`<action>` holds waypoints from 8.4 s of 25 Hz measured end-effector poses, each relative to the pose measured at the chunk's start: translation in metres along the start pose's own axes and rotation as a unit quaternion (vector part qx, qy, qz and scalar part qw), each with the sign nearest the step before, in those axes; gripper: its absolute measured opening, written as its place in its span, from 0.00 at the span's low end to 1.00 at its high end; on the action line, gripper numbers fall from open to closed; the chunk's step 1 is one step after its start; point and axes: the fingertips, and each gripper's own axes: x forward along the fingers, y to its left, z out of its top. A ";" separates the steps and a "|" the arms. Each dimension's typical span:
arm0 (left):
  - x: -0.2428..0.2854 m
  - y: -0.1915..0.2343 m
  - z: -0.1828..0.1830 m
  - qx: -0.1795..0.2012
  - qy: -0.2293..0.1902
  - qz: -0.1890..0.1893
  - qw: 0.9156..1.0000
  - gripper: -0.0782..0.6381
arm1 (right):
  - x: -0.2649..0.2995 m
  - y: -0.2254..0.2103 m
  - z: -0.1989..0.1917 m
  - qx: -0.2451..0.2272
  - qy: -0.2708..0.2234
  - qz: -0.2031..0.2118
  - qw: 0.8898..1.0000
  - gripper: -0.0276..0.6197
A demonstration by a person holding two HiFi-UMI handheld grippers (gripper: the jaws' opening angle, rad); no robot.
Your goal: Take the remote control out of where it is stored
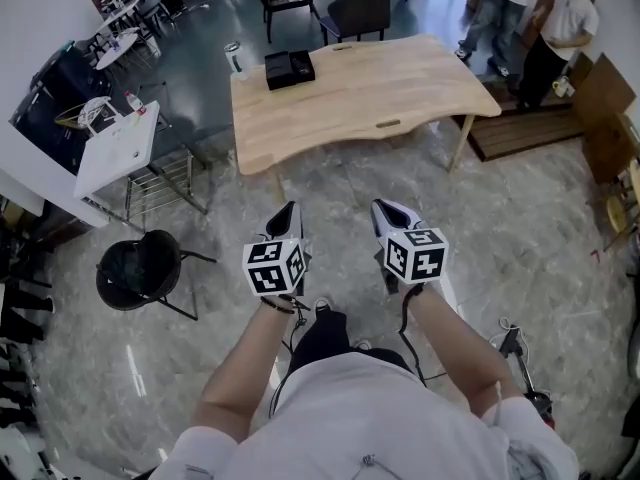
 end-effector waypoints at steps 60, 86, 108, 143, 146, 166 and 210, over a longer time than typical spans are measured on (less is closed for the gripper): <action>0.769 0.354 0.166 0.013 0.175 0.085 0.981 0.11 | 0.759 -0.251 0.290 0.015 0.140 0.096 0.985 0.08; 1.023 0.442 -0.015 -0.035 0.345 0.187 0.919 0.45 | 0.817 -0.377 0.200 0.079 0.199 0.011 0.977 0.08; 1.045 0.473 -0.039 -0.062 0.425 0.281 0.858 0.41 | 0.801 -0.392 0.175 0.087 0.237 0.005 0.968 0.08; 1.046 0.452 -0.030 -0.039 0.403 0.197 0.893 0.44 | 0.812 -0.375 0.173 0.104 0.241 0.030 0.964 0.08; 1.044 0.449 -0.018 -0.016 0.385 0.188 0.904 0.44 | 0.813 -0.372 0.174 0.103 0.239 0.033 0.965 0.08; 0.890 0.361 0.214 0.116 0.124 0.055 0.984 0.44 | 0.810 -0.326 0.315 0.050 0.119 0.040 0.991 0.08; 0.700 0.355 0.308 0.013 0.003 0.084 0.996 0.44 | 0.756 -0.192 0.401 -0.077 -0.001 0.087 0.993 0.08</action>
